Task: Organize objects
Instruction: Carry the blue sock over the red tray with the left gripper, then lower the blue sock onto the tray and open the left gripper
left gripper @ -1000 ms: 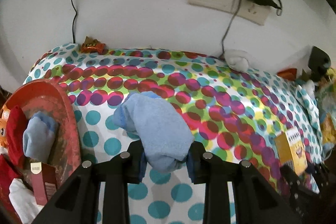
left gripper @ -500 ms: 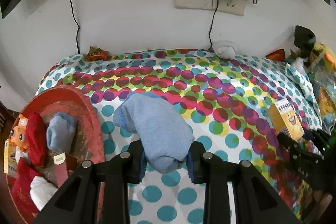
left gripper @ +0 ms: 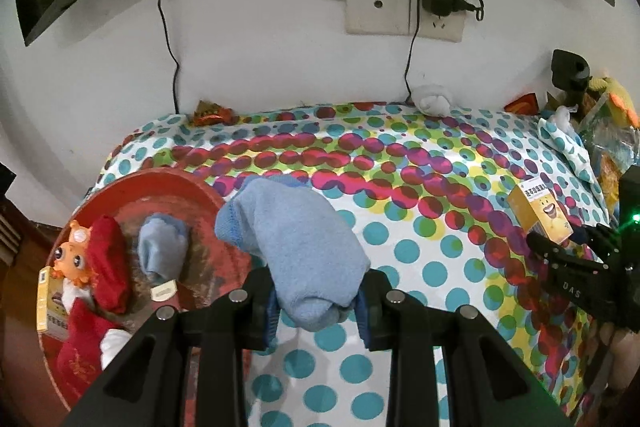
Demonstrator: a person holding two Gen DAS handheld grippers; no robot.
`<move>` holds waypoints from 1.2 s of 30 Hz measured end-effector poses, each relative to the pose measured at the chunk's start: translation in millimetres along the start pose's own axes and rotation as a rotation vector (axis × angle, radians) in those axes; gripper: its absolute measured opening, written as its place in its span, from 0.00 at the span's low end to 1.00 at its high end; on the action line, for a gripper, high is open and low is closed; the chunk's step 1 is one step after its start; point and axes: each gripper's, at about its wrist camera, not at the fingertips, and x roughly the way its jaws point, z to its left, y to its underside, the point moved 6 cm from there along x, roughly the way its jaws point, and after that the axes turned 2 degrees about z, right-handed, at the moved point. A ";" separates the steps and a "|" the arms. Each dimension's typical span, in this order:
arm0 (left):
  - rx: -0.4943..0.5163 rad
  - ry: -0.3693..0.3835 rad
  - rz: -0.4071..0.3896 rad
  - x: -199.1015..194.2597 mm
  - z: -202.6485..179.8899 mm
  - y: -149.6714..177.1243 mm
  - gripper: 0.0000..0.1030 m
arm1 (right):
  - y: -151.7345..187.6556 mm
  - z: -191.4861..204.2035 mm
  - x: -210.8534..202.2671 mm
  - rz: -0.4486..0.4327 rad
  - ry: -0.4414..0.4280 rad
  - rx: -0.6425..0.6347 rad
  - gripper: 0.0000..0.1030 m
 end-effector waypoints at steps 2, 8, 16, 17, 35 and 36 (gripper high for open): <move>0.008 -0.017 -0.004 -2.5 4.9 0.0 0.29 | -0.1 -0.6 -0.2 0.000 0.000 0.000 0.47; -0.029 -0.022 0.006 -8.6 31.5 0.6 0.29 | -0.1 -1.4 0.3 0.000 0.000 0.001 0.47; -0.089 -0.081 0.006 -16.8 86.4 1.1 0.29 | -0.3 -2.7 0.0 0.000 0.002 -0.001 0.47; -0.094 -0.086 0.009 -17.0 93.6 1.2 0.29 | -0.1 -3.5 -1.0 0.000 0.001 0.000 0.47; -0.275 -0.165 0.081 8.7 208.7 30.5 0.29 | 0.2 -5.4 -0.8 0.000 0.002 -0.001 0.47; -0.280 -0.162 0.086 11.1 211.4 32.0 0.29 | 0.1 -5.3 -0.8 0.000 0.002 -0.001 0.47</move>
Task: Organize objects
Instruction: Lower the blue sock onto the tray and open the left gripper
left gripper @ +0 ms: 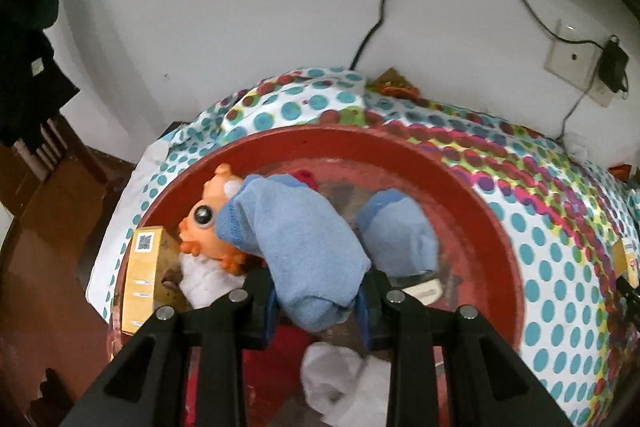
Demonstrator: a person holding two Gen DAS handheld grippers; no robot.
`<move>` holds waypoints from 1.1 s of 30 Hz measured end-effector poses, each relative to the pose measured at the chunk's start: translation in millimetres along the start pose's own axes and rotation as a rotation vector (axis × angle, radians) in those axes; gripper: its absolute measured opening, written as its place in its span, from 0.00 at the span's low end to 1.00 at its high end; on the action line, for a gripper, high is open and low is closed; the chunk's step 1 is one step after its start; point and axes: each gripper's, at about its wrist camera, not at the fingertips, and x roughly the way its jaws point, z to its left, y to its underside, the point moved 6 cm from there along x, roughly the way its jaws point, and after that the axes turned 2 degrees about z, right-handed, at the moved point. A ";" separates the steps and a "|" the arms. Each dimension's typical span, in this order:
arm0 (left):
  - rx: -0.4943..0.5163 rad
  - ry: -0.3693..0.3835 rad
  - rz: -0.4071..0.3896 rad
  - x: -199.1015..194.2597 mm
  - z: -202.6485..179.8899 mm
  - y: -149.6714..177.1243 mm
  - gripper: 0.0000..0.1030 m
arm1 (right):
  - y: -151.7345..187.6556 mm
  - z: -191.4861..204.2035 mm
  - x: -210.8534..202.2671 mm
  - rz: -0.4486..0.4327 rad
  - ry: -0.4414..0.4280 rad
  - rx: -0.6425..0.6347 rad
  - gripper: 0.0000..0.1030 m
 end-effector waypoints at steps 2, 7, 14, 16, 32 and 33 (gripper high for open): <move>-0.014 -0.002 0.005 4.2 7.8 2.2 0.29 | -0.1 -0.3 0.2 0.000 0.000 0.000 0.47; -0.038 0.027 0.000 8.1 15.3 8.1 0.32 | -1.5 7.3 2.6 -0.001 0.006 -0.004 0.47; -0.020 0.016 -0.017 6.8 13.5 13.4 0.33 | 0.2 -2.6 0.1 -0.004 0.034 -0.024 0.47; -0.016 0.018 -0.020 5.8 12.9 14.7 0.36 | 0.8 -5.2 -1.1 -0.006 0.045 -0.032 0.47; 0.018 -0.001 -0.143 -48.6 13.6 37.2 0.60 | 1.7 -9.3 -8.1 -0.015 0.113 -0.082 0.47; 0.000 0.005 -0.146 -50.5 18.9 40.0 0.60 | 2.0 -9.4 -8.7 -0.016 0.117 -0.085 0.47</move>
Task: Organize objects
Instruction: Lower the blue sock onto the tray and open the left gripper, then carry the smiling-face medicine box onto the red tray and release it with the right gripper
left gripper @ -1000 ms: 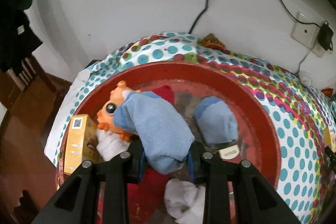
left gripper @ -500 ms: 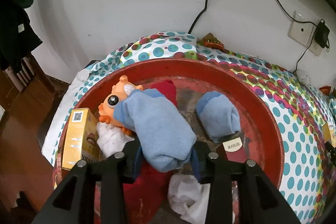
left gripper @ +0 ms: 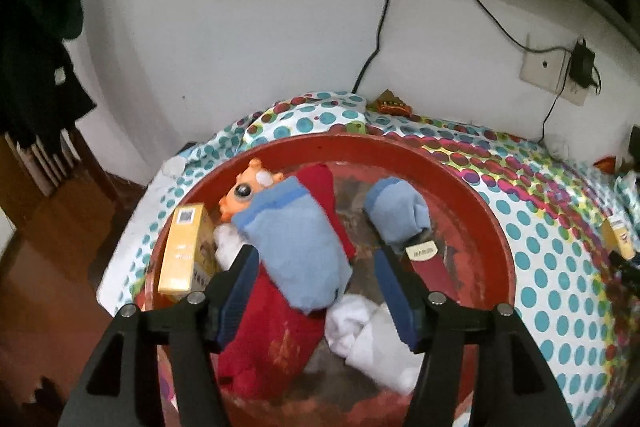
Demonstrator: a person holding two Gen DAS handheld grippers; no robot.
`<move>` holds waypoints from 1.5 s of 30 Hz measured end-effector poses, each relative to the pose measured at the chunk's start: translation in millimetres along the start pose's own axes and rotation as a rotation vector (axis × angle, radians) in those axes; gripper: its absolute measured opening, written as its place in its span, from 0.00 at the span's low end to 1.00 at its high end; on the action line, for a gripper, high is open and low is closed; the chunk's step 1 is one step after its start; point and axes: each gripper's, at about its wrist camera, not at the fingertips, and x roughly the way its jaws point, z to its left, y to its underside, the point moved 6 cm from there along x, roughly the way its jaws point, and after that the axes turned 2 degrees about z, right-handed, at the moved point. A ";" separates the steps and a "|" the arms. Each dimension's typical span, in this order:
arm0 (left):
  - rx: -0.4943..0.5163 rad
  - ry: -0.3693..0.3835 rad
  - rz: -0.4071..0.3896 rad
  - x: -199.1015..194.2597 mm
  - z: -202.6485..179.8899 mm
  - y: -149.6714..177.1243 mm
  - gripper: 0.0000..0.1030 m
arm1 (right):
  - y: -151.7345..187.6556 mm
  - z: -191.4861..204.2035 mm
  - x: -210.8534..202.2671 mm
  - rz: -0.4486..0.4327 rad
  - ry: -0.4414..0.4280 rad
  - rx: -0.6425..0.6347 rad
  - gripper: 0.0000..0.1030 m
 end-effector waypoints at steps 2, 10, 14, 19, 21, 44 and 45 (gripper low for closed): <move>-0.006 0.003 -0.008 -4.4 7.7 4.7 0.60 | -0.1 0.1 -0.4 -0.001 0.006 -0.005 0.47; 0.082 -0.051 -0.072 -13.9 25.8 31.3 0.61 | 0.0 5.1 -4.0 0.000 0.080 -0.024 0.47; 0.093 -0.065 -0.099 -18.2 26.8 34.4 0.61 | -3.0 11.0 -10.5 0.004 0.077 0.003 0.46; 0.083 -0.015 -0.101 -18.4 25.3 35.8 0.61 | -12.2 19.1 -31.6 -0.013 0.016 0.071 0.46; 0.081 -0.022 -0.089 -18.0 27.1 37.1 0.61 | -15.7 25.3 -38.3 -0.022 -0.010 0.078 0.47; -0.032 -0.044 -0.070 -21.9 74.0 34.8 0.61 | -55.4 221.1 -106.5 -0.095 -0.263 -0.160 0.47; -0.039 -0.045 -0.068 -21.7 76.5 34.8 0.61 | -57.5 229.9 -108.4 -0.096 -0.273 -0.173 0.47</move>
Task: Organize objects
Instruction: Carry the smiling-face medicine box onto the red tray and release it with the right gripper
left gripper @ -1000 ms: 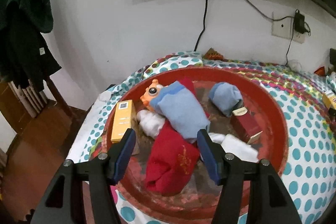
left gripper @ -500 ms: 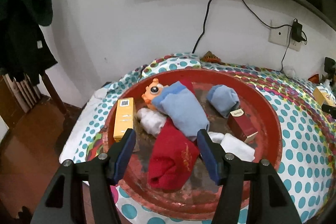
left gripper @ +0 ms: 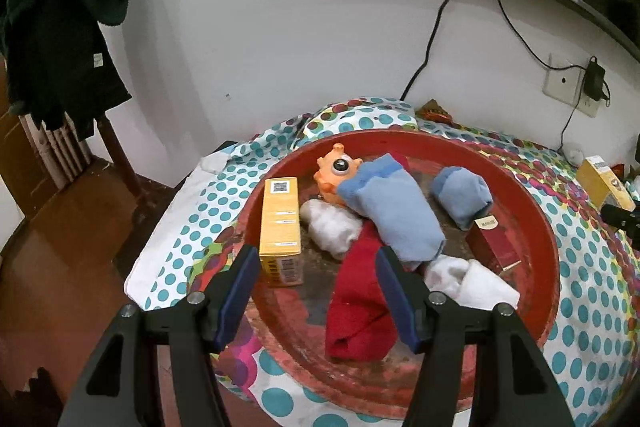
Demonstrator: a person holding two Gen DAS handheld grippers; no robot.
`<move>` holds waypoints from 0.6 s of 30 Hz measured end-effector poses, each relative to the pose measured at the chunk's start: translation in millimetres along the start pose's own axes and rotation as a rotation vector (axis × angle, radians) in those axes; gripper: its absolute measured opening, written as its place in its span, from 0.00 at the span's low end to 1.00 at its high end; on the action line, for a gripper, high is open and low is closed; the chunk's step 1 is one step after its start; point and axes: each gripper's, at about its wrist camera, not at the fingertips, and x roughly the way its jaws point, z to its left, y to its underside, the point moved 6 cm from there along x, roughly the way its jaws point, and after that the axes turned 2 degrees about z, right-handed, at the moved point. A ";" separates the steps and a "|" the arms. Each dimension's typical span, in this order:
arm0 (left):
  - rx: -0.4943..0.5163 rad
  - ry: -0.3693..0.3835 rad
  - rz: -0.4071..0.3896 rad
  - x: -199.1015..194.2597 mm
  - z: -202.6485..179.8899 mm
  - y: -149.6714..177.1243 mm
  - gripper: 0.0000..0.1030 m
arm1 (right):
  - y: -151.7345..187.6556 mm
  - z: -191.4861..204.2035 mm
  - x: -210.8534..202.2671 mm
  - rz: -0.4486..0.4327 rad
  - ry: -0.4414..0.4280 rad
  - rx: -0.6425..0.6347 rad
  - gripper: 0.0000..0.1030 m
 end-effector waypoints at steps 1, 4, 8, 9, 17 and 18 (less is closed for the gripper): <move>-0.003 -0.001 0.002 0.1 0.5 -0.5 0.61 | -4.2 10.8 0.4 -0.003 -0.009 -0.015 0.47; -0.008 -0.011 0.003 -0.3 4.7 -1.4 0.61 | -12.2 35.7 4.0 0.000 -0.040 -0.043 0.47; -0.015 -0.016 0.000 -1.8 10.4 -2.9 0.61 | -19.4 70.8 12.9 0.021 -0.087 -0.071 0.47; -0.016 -0.015 0.000 -2.1 11.7 -3.3 0.61 | -20.8 80.8 16.0 0.030 -0.098 -0.083 0.47; -0.033 -0.014 0.001 -2.0 20.7 -4.9 0.61 | -34.3 137.7 33.4 0.054 -0.140 -0.123 0.47; -0.040 -0.015 0.001 -1.8 22.5 -4.9 0.61 | -35.6 142.0 36.2 0.057 -0.140 -0.124 0.47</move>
